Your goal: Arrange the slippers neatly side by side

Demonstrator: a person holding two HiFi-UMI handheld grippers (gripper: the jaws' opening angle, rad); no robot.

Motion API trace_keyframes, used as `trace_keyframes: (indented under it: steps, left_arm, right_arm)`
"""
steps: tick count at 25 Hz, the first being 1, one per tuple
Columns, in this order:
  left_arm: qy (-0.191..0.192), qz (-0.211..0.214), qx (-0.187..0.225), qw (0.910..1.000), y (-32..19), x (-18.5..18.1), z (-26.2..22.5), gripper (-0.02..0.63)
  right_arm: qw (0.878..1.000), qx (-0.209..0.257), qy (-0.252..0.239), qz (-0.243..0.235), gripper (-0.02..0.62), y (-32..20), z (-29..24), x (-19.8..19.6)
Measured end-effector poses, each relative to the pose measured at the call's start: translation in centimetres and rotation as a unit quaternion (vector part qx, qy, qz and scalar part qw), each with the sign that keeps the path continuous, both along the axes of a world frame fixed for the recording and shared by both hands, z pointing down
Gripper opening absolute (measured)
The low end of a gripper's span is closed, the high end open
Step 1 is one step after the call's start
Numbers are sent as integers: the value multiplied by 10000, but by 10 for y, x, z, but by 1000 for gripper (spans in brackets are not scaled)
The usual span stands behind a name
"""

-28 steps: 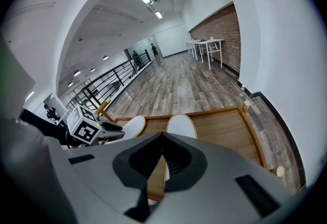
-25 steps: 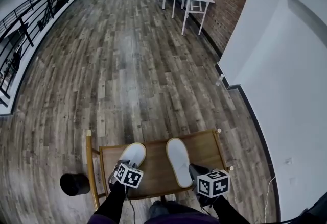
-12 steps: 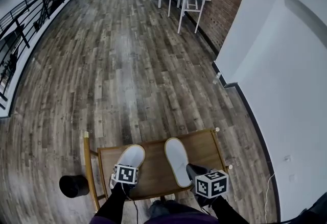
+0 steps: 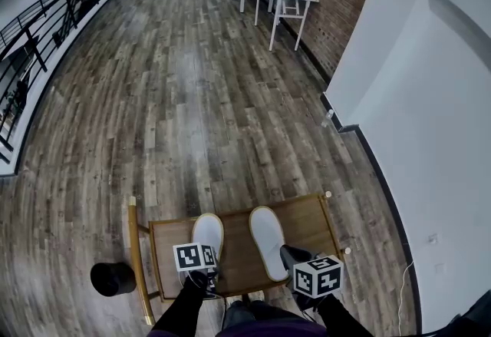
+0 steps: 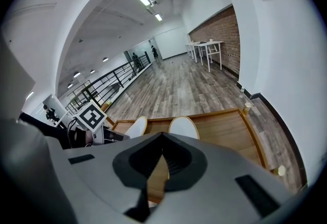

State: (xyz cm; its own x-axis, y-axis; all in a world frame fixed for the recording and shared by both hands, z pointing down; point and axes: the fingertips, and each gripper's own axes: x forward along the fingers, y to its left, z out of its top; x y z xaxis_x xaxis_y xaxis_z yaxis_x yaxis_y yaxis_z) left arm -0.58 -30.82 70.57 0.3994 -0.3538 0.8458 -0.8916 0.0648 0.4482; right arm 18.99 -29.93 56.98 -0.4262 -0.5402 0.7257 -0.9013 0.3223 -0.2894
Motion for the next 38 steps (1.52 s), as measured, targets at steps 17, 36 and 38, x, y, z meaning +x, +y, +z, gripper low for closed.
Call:
trace_keyframes:
  steps: [17,36,38]
  left_arm:
    - [824,-1098,-208,9903,-12,50,-4,9]
    - [825,-1463,-437,9848,-13,59,10,11]
    - [793,-1443,-451,9853,-11,58,11,11]
  right_arm:
    - [10000,9,28,62,-2,2,-2,9]
    - [9999,-66,109,69,-2,1,2,23]
    - [9999,-68,107,80,-2,0,1,24]
